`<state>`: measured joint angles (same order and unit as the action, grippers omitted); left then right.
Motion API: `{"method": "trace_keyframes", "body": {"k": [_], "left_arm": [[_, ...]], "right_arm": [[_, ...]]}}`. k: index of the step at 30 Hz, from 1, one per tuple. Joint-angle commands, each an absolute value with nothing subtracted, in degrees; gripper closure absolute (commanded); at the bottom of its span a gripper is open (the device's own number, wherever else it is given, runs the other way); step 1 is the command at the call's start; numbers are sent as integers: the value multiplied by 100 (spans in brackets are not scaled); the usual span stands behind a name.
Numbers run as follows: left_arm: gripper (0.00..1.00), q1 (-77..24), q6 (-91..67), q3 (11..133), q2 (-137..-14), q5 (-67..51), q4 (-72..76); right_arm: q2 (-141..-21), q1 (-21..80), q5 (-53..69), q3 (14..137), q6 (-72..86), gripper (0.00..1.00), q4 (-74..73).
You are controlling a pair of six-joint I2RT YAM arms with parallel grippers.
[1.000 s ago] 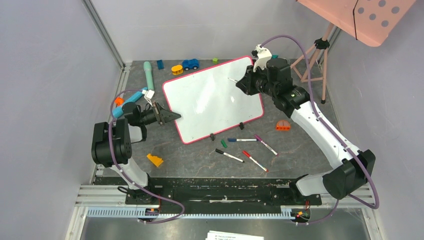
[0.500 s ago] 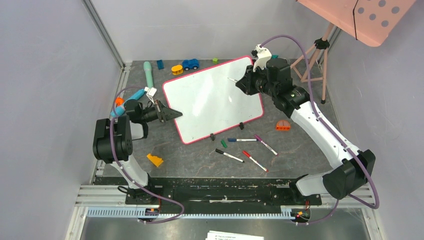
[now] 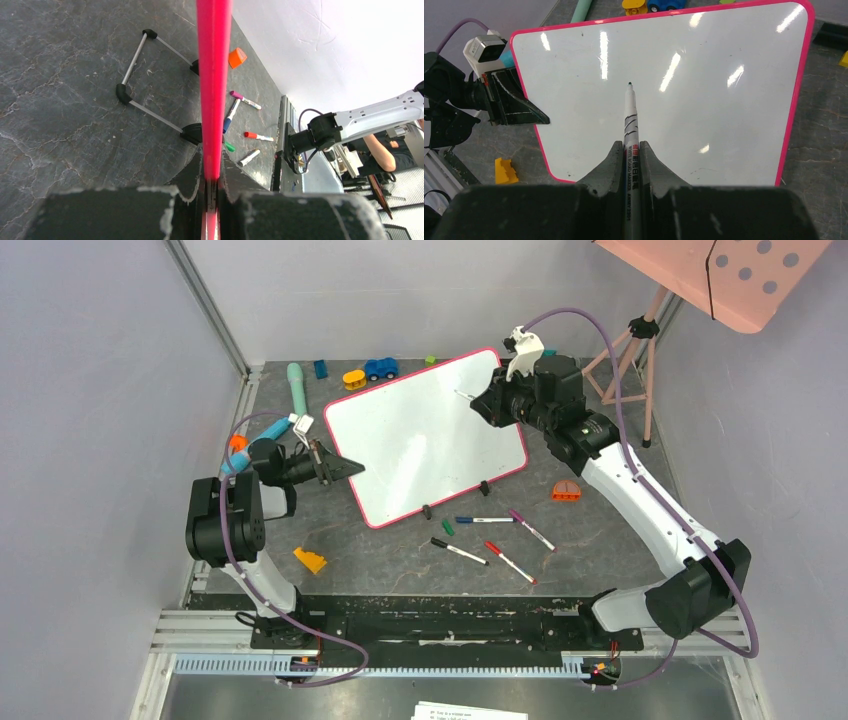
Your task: Write a sentence on the whiteboard
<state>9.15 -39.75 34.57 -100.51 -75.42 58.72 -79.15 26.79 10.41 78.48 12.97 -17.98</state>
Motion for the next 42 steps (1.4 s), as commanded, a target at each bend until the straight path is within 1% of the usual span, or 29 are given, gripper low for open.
{"method": "trace_keyframes", "body": {"k": [1, 3, 8, 12, 24, 26, 31, 34, 37, 40, 42], "left_arm": [[98, 879, -3562, 3571, -9845, -7597, 5234], [98, 879, -3163, 3594, -9714, -7466, 4643], [98, 746, -1720, 3816, -9269, -7024, 2578], [98, 658, -1560, 3933, -9349, -7216, 2425], [98, 643, -1479, 3936, -9320, -7211, 2373], [98, 636, -1434, 3996, -9383, -7572, 2328], [98, 626, -1329, 4019, -9334, -7400, 2099], [98, 615, -769, 4115, -9186, -7149, 1286], [98, 598, -29, 4395, -9250, -7236, 286], [98, 597, 370, 4581, -9412, -7291, -310], [98, 593, 469, 4659, -9498, -7374, -450]], "right_arm": [[-7742, 2707, 989, 7779, 1203, 100, -1542], [-7724, 2713, 987, 7766, 1196, 100, -1532], [-7700, 2707, 962, 7772, 1184, 100, -1540], [-7712, 2705, 961, 7787, 1199, 100, -1548], [-7738, 2707, 1001, 7831, 1217, 100, -1573], [-7723, 2707, 980, 7815, 1210, 100, -1584], [-7724, 2711, 985, 7757, 1215, 100, -1570], [-7724, 2707, 984, 7728, 1213, 100, -1557], [-7716, 2705, 939, 7738, 1190, 100, -1562], [-7722, 2707, 909, 7734, 1175, 100, -1557], [-7732, 2709, 883, 7733, 1162, 100, -1562]]}}
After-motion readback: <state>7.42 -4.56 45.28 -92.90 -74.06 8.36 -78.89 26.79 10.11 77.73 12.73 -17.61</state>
